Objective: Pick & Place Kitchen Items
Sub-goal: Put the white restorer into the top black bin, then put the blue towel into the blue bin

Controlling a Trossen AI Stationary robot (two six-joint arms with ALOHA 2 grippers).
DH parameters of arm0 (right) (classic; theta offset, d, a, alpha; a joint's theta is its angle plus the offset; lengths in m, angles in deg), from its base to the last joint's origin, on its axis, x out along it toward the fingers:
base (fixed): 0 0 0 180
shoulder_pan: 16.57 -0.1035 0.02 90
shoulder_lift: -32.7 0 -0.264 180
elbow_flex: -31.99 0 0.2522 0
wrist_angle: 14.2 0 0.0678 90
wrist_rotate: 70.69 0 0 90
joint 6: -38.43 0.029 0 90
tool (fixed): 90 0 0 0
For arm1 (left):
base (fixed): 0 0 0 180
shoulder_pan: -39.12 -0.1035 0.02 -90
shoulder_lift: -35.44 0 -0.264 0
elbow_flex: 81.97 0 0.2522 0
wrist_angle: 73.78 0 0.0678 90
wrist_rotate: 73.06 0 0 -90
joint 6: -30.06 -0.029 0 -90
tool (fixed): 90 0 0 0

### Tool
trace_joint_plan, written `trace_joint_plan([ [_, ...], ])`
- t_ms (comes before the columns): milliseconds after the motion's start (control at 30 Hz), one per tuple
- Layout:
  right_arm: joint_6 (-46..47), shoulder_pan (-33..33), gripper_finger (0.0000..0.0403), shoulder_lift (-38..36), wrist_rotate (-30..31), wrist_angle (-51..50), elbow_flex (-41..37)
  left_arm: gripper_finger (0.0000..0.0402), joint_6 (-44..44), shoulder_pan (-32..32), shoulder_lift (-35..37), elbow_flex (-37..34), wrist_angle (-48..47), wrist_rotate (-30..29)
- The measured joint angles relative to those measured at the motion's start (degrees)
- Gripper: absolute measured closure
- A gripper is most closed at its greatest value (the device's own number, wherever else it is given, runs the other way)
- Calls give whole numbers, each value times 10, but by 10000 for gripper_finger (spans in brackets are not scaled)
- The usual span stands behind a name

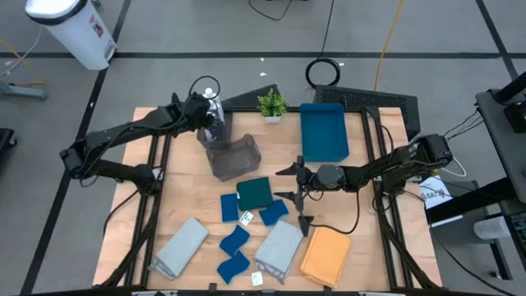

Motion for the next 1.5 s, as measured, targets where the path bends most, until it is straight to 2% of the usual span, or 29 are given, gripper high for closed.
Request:
trace_joint_plan([
  [67,0,0,90,0,0,0,0,273,3,0,0,0,-1,-2],
  [267,0,0,90,0,0,0,0,179,-1,0,-2,-3,-12,-3],
  [467,0,0,90,0,0,0,0,138,-7,0,2,-3,-13,-2],
  [700,0,0,90,0,0,0,0,142,-35,0,44,-2,-11,-2],
  [900,0,0,90,0,0,0,0,153,-35,0,114,-2,-11,-2],
  [1167,0,0,90,0,0,0,0,145,14,0,221,-1,-10,3],
  [1300,0,0,90,0,0,0,0,143,25,0,268,-1,-12,59],
  [1500,0,0,90,0,0,0,0,149,-14,4,331,-1,-15,133],
])
